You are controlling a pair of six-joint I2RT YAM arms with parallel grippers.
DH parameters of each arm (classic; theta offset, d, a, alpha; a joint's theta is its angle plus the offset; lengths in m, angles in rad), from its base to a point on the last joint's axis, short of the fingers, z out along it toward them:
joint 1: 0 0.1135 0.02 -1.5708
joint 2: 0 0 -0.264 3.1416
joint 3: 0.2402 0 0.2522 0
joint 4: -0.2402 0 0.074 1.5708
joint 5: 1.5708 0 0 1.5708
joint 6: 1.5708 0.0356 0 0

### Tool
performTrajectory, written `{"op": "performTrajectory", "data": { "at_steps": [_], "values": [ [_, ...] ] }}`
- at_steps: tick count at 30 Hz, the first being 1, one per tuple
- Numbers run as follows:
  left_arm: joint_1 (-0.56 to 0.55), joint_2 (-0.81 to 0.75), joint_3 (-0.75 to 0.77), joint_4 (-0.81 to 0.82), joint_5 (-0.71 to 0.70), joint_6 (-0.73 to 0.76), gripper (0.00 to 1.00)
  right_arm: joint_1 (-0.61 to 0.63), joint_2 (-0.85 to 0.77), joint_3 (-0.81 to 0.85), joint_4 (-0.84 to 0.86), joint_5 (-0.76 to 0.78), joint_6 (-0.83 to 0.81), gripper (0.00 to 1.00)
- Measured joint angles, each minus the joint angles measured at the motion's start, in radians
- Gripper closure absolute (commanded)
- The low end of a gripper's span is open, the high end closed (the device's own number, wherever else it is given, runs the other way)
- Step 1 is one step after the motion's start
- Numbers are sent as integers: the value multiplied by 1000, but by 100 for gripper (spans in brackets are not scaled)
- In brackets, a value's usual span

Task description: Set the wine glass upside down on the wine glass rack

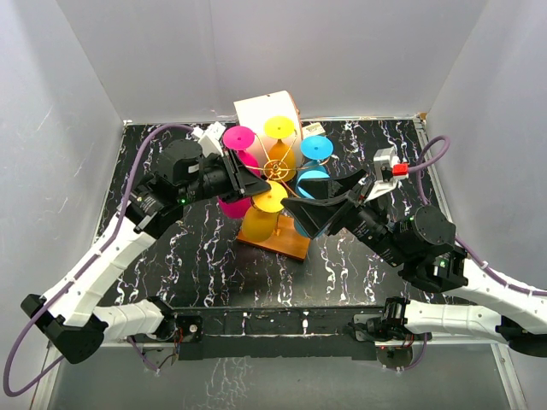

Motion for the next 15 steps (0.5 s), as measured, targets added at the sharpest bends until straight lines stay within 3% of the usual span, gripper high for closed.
{"op": "performTrajectory", "data": {
  "at_steps": [9, 15],
  "values": [
    [0, 11, 64, -63, -58, 52, 62, 0, -4, 0, 0, 8, -1, 30],
    [0, 14, 89, -88, -89, 80, 56, 0, -14, -5, -1, 21, -4, 29]
  ]
}}
